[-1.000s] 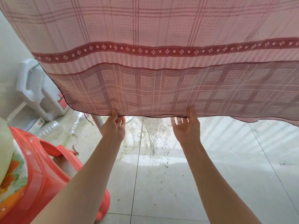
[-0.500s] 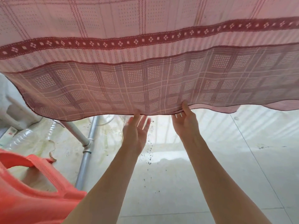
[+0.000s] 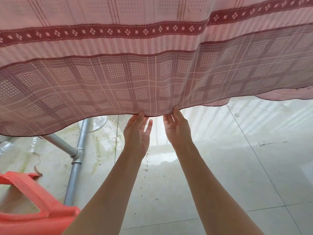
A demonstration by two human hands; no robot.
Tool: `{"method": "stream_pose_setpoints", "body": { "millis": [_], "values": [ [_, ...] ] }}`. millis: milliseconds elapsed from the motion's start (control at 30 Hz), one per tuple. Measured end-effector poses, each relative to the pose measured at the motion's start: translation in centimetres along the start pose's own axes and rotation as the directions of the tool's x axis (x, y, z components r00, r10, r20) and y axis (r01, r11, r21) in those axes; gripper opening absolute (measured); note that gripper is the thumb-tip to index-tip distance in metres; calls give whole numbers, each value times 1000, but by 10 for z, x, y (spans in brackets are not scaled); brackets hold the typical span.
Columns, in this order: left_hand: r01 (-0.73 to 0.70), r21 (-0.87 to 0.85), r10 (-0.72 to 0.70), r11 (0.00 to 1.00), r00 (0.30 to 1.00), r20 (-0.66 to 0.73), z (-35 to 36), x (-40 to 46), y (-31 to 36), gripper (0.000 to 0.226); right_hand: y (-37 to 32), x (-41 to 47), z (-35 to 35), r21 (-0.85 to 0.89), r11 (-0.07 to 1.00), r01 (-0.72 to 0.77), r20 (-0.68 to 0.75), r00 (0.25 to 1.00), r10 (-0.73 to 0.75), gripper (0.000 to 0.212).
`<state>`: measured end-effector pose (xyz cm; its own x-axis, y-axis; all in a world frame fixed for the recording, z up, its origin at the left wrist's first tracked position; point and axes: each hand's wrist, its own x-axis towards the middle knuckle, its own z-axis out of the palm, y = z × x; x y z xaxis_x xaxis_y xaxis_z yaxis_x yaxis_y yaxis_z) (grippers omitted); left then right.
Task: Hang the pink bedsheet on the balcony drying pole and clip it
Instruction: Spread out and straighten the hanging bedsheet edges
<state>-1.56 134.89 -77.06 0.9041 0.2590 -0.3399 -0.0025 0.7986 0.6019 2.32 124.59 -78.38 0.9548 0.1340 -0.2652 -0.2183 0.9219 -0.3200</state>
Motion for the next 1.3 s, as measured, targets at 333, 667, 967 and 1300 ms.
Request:
{"method": "stream_pose_setpoints", "body": {
  "millis": [333, 667, 967, 1300],
  "values": [
    [8, -42, -14, 999, 991, -131, 5, 7, 3, 18, -2, -5, -3, -69, 998, 7, 29, 1000, -5, 16],
    [81, -56, -89, 995, 982, -167, -9, 6, 38, 20, -64, -22, 26, -135, 988, 68, -107, 991, -83, 22],
    [118, -34, -122, 992, 977, -174, -5, -7, 37, 18, -157, -38, 22, -197, 948, 249, -247, 923, -294, 11],
    [-28, -38, 17, 999, 968, -250, 23, -8, 3, 21, -218, -18, -20, -417, 905, 84, -188, 966, -176, 10]
  ]
}}
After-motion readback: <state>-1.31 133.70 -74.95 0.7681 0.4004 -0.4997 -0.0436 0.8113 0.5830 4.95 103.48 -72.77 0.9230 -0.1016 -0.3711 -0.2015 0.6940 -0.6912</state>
